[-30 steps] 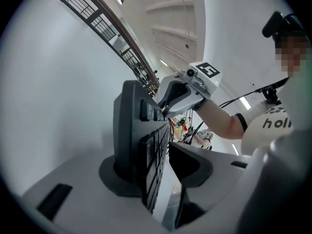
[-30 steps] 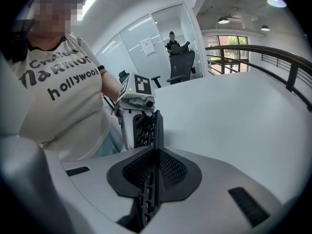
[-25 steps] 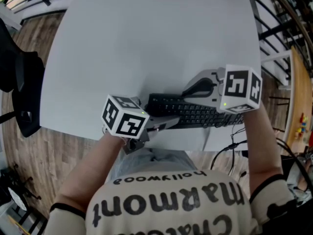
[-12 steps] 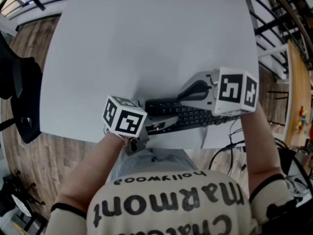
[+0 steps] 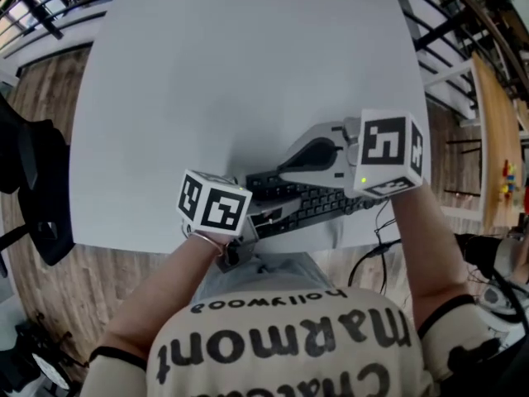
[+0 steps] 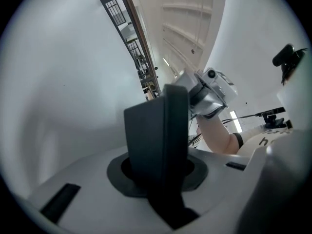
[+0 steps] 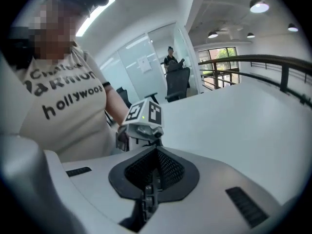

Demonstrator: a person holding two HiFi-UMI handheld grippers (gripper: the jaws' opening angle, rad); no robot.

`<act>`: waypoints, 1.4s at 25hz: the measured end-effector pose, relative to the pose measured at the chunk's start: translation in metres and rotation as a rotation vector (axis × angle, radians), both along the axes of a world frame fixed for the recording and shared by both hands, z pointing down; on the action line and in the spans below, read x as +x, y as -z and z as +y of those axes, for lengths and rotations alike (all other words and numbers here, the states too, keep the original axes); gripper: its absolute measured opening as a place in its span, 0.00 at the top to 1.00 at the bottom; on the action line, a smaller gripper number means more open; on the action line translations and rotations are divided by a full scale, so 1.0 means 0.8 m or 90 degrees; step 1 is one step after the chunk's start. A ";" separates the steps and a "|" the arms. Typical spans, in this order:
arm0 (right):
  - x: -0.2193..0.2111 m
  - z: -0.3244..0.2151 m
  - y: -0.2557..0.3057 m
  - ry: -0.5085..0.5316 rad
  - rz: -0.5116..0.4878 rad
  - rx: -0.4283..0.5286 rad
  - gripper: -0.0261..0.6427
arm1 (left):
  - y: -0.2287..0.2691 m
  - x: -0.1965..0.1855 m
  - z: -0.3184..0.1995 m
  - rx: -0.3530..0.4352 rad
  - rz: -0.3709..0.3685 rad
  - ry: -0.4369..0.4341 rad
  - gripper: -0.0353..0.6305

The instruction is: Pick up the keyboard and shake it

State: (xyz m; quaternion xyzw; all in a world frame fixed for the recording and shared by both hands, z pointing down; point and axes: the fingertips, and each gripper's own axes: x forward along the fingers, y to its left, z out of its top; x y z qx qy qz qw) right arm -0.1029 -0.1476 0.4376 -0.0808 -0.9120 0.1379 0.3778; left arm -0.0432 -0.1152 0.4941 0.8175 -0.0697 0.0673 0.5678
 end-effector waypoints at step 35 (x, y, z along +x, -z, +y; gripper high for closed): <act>0.467 -0.035 -0.085 -0.639 0.111 -0.018 0.85 | -0.017 0.009 -0.030 -0.081 -0.086 0.040 0.71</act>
